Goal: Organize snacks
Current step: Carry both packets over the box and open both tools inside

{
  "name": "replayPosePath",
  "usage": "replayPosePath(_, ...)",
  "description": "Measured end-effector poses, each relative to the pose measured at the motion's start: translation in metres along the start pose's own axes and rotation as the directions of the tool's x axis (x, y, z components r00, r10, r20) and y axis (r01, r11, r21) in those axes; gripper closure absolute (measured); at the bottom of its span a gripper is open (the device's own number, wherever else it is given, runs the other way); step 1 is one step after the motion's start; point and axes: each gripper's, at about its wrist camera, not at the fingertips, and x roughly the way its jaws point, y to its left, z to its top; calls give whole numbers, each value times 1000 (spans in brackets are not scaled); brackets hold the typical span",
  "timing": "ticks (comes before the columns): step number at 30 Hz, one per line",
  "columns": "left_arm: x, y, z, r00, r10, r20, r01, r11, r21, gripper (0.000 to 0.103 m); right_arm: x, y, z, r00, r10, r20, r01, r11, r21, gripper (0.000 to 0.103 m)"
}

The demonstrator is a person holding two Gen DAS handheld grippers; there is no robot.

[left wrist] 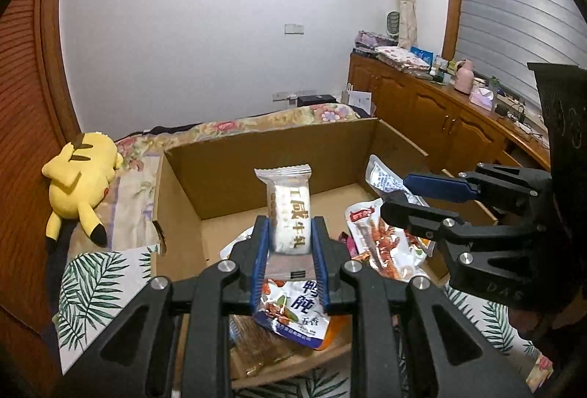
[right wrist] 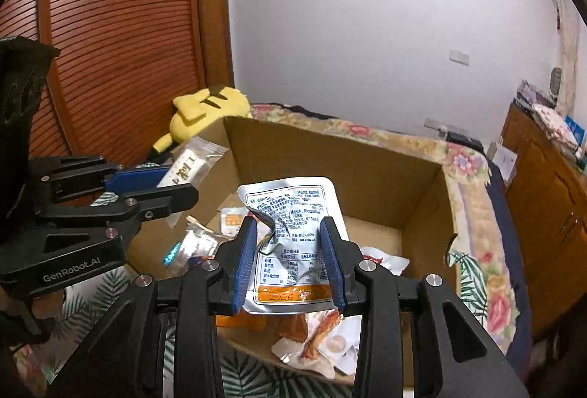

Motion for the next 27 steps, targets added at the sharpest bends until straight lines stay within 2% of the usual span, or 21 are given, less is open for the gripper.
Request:
replayPosePath(6, 7, 2, -7, 1000, 4, -16, -3, 1000, 2, 82, 13, -1, -3, 1000, -6, -19, 6, 1000, 15, 68)
replayPosePath(10, 9, 0, -11, 999, 39, -19, -39, 999, 6, 81, 20, -1, -3, 999, -4, -31, 5, 1000, 28, 67)
replayPosePath(12, 7, 0, -14, 998, 52, -16, -52, 999, 7, 72, 22, -2, -4, 999, -6, -33, 7, 999, 32, 66)
replayPosePath(13, 6, 0, -15, 998, 60, -16, -60, 998, 4, 70, 21, -1, -5, 1000, 0, -31, 1, 1000, 32, 59)
replayPosePath(15, 1, 1, -17, 998, 65, -18, -65, 998, -4, 64, 17, -1, -6, 999, -2, -33, 3, 999, 35, 58)
replayPosePath(19, -21, -2, -23, 997, 78, -11, -78, 997, -8, 61, -2, 5, -9, 1000, 3, -18, -3, 999, 40, 58)
replayPosePath(21, -37, -5, -26, 996, 87, 5, -87, 996, -8, 55, -16, 8, -11, 1000, 7, -4, -7, 999, 49, 58)
replayPosePath(27, -91, -21, -40, 994, 104, 43, -104, 995, 2, 53, -69, 30, -27, 999, 3, 41, -5, 998, 65, 58)
